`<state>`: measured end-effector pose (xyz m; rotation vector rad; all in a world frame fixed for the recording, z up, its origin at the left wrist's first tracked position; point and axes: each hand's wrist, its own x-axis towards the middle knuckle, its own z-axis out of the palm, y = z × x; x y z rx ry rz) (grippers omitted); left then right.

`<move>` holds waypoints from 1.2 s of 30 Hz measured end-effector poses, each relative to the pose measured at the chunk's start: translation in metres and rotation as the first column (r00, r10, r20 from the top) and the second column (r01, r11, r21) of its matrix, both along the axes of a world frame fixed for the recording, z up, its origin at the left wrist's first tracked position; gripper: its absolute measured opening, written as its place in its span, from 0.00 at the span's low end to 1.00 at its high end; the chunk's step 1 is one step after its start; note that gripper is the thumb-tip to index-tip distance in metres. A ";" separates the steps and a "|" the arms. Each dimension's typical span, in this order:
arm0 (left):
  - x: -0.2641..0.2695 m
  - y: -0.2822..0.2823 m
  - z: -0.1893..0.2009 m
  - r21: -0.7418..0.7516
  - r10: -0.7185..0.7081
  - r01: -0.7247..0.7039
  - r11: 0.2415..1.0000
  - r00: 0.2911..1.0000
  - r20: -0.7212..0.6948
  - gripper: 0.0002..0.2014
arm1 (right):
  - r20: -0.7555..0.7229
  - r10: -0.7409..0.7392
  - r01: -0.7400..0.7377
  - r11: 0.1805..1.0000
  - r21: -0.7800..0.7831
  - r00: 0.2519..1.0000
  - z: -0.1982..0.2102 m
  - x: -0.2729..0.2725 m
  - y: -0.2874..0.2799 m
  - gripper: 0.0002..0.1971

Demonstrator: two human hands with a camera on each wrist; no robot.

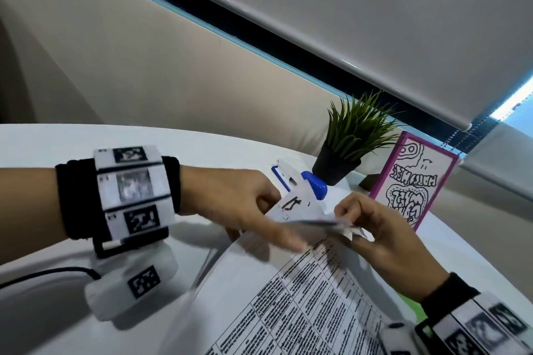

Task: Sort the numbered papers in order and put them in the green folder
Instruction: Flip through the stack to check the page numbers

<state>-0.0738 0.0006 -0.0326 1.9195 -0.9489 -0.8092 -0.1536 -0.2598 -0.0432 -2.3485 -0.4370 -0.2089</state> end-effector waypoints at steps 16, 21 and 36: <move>0.041 0.001 0.017 0.246 -0.112 0.035 0.969 0.946 0.305 0.15 | -0.171 0.131 -0.139 0.990 -0.031 0.976 0.016 -0.009 0.000 0.10; 0.050 -0.005 -0.001 0.381 -0.042 -0.209 0.901 0.830 0.556 0.15 | -0.131 0.104 -0.131 0.967 -0.219 0.986 0.016 -0.005 -0.002 0.16; 0.039 -0.023 0.001 0.317 -0.147 -0.258 0.913 0.516 0.844 0.13 | -0.034 0.110 -0.116 0.937 -0.330 0.993 0.009 0.002 0.004 0.21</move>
